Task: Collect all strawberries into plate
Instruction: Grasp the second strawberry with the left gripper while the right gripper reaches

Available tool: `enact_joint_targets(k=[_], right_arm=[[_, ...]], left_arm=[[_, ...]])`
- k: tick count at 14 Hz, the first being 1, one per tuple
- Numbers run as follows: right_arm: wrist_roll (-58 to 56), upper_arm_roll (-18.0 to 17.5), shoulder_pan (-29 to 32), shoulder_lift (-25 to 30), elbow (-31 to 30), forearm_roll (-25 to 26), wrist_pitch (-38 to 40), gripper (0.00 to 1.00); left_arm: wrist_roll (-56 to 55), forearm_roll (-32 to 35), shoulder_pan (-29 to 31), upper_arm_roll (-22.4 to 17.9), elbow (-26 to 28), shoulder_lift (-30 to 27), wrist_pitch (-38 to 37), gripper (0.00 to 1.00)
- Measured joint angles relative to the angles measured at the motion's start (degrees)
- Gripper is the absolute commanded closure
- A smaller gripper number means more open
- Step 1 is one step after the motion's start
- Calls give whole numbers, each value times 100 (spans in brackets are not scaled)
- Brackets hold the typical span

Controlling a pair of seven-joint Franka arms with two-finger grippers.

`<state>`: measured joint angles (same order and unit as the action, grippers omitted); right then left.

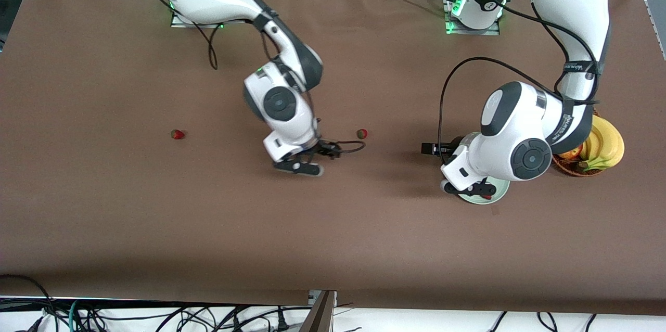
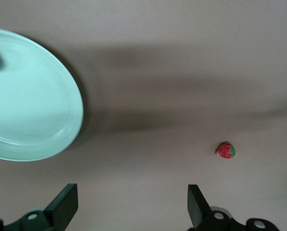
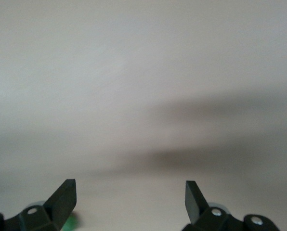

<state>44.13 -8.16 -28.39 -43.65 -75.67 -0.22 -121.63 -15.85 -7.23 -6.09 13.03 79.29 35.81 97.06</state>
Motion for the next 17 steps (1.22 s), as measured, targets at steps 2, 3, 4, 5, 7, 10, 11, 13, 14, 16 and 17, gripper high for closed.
enact_joint_targets(k=[2,3,4,5,7,10,11,13,14,16,17], right_arm=[[-890,138,448,230,-1,5,863,0],[-1423,185,681,300,-1,3,1184,0],[-1858,209,898,341,-1,2,1400,0],[-2144,228,1094,364,-3,5,1596,0],[-2518,251,1451,368,-13,14,1955,0],[-3122,446,1780,366,-146,20,2174,0],[-3301,606,1800,365,-231,22,2182,0],[-3704,908,1798,364,-394,25,2184,0],[-3929,1051,1799,365,-469,25,2184,0],[-4302,1300,1806,371,-625,25,2151,0],[-4427,1389,1811,383,-748,25,2055,0]], left_arm=[[-475,-167,-22,137,266,-1,314,0],[-753,-171,-87,230,411,-4,533,0],[-1019,-171,-216,285,598,-11,814,0],[-1283,-171,-392,310,839,-19,1198,0],[-1837,-171,-799,328,1395,-29,2117,0],[-2512,-148,-1330,325,2013,-21,3108,0],[-2728,-26,-1475,312,2117,-11,3237,0],[-3242,432,-1607,302,2197,33,3471,0],[-3440,608,-1661,300,2216,72,3583,0],[-3661,848,-1755,298,2228,171,3830,2],[-3691,894,-1777,296,2229,210,3894,6]])
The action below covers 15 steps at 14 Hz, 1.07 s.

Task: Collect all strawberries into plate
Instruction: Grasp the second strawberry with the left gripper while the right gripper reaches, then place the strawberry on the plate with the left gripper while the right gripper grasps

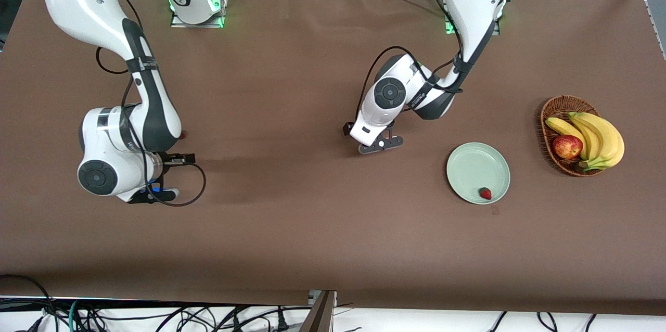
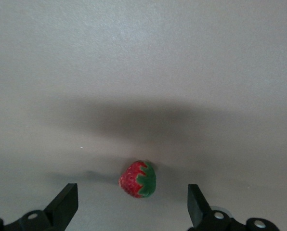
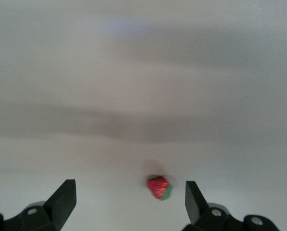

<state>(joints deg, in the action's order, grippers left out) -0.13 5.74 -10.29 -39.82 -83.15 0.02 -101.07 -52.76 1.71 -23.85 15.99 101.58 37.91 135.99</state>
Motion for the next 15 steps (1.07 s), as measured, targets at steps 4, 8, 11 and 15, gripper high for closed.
enact_joint_targets(k=[4,8,11,15], right_arm=[[-210,112,5,216,-903,0,-923,0],[-224,112,-2,651,-2025,0,-1862,0],[-228,111,-2,927,-2799,0,-2535,0],[-230,111,-4,1168,-3326,0,-2769,0]], left_arm=[[-5,32,-13,-19,0,86,134,26],[-6,33,-74,-18,2,110,200,60],[-6,33,-77,-26,3,120,203,83],[-6,33,-74,-38,1,107,200,90]])
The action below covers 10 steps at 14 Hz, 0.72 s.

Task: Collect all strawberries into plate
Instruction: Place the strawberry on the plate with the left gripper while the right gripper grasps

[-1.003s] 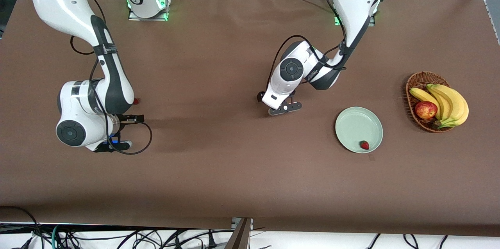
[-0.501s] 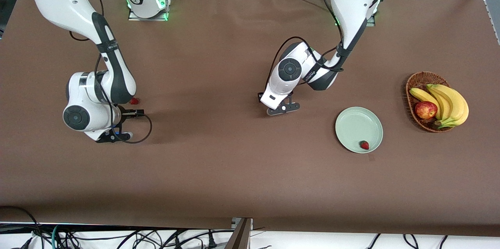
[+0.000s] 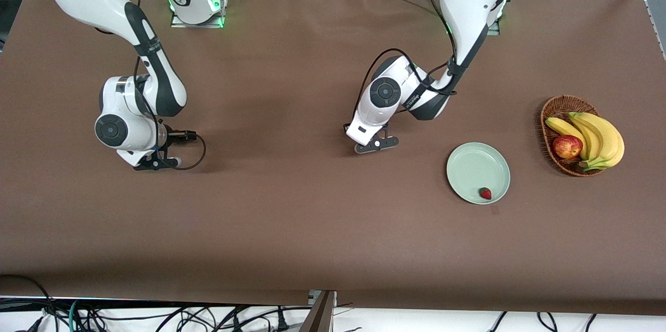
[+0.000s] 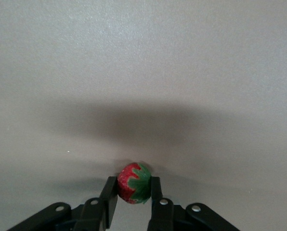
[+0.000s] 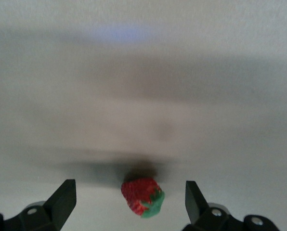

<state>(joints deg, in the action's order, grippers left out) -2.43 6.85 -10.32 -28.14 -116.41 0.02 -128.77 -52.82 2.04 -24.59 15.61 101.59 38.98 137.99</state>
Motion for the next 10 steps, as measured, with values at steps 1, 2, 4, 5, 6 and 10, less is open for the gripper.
enact_joint_targets(k=[1,2,4,5,6,10], right_arm=[[0,2,0,35,-63,0,-29,0],[0,6,1,53,-113,0,-68,0],[0,19,1,68,-204,0,-168,0],[0,20,1,68,-223,0,-188,0],[0,21,1,69,-231,0,-198,1],[-24,33,5,70,-263,0,-236,48]], left_arm=[[6,0,8,-30,-15,-19,-69,90],[56,8,32,-86,-78,-60,-296,90],[565,19,208,-222,-323,-255,-1112,90],[993,23,404,-263,-456,-394,-1586,90],[1461,24,644,-281,-555,-527,-1985,90],[3391,76,1690,-309,-627,-803,-2621,88]])
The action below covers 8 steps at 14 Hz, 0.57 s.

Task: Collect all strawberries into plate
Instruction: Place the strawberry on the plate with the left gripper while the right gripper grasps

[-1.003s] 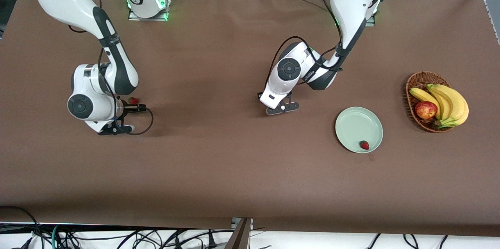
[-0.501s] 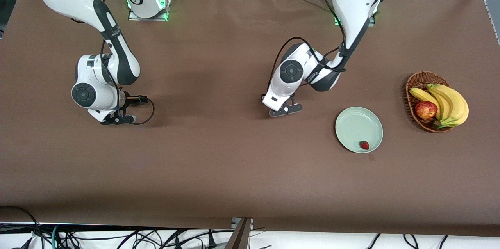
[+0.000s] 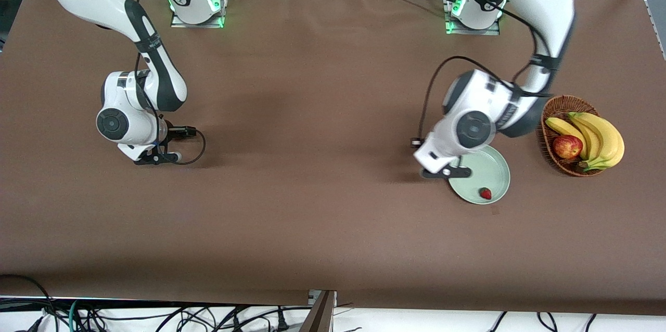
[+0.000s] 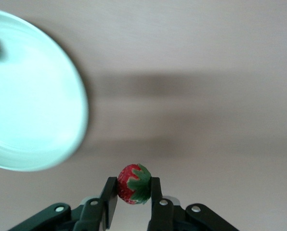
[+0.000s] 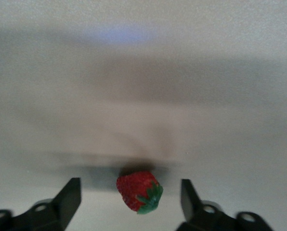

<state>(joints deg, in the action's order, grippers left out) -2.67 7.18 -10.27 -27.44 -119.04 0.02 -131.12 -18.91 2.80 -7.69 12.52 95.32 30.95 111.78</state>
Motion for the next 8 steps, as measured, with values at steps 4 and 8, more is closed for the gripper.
enact_joint_targets(k=[4,8], right_arm=[[-147,20,46,3,-14,-5,-69,77],[-204,29,52,17,-3,-8,-125,80]], left_arm=[[1652,866,729,-4,178,67,-52,88],[2265,940,1129,5,394,247,-18,86]])
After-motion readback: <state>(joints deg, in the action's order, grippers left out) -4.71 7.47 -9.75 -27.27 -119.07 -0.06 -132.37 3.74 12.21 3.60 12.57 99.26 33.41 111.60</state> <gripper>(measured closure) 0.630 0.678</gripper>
